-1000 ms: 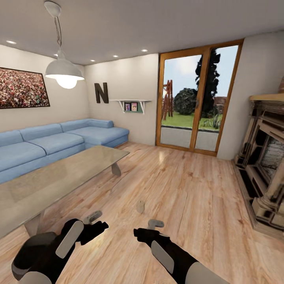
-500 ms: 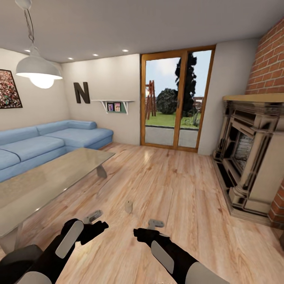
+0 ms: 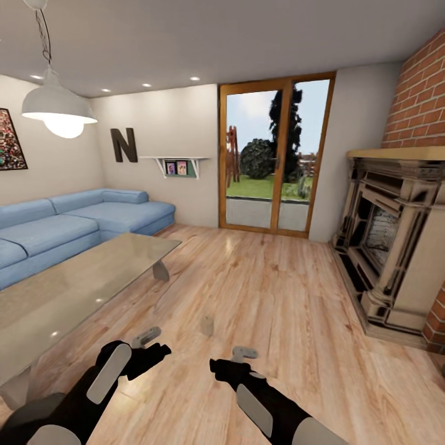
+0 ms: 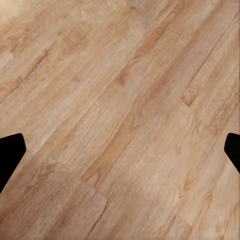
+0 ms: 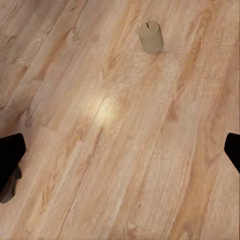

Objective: Place each of the two pumpkins and all three candles from the living room inside a cabinet in the living room (use any cabinet), then make sure every cabinet is closed, and position the cauldron so it is next to a table in the living room.

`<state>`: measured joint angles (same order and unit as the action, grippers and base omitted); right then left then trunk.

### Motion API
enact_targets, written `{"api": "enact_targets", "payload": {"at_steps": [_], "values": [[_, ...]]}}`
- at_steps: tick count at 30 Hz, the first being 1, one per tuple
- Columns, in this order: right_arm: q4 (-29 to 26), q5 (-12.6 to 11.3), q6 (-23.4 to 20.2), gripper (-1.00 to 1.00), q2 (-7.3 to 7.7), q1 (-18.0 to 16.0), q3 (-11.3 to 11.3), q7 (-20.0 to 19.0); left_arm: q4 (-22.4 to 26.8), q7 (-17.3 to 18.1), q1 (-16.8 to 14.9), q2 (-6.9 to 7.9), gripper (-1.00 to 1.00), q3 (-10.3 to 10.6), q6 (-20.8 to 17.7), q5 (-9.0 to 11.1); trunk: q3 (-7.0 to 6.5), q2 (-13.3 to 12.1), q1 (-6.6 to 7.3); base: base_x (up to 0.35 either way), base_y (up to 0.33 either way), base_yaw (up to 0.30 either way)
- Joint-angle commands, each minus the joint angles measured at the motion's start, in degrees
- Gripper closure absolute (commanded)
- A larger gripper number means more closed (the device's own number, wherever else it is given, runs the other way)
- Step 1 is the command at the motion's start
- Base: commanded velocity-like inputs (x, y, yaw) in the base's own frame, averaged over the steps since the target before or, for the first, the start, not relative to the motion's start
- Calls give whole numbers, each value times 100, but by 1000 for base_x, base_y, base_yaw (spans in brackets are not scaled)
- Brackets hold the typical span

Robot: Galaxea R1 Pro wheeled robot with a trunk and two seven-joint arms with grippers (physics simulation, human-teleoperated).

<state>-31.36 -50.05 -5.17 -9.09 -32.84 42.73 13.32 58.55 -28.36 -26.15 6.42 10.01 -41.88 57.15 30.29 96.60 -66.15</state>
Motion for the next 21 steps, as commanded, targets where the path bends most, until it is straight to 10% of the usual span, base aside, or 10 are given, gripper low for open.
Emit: {"api": "enact_targets", "payload": {"at_steps": [1,21], "values": [[-10,-38,-15,-100,3,-6,30,50,7,-55,-4,4,-100,18,4,60,7,4,-1,77,226,0],[-66,-111,-89,-100,3,-3,7,39,124,-59,-4,8,-100,27,4,7,7,4,-1,215,26,-206]]}}
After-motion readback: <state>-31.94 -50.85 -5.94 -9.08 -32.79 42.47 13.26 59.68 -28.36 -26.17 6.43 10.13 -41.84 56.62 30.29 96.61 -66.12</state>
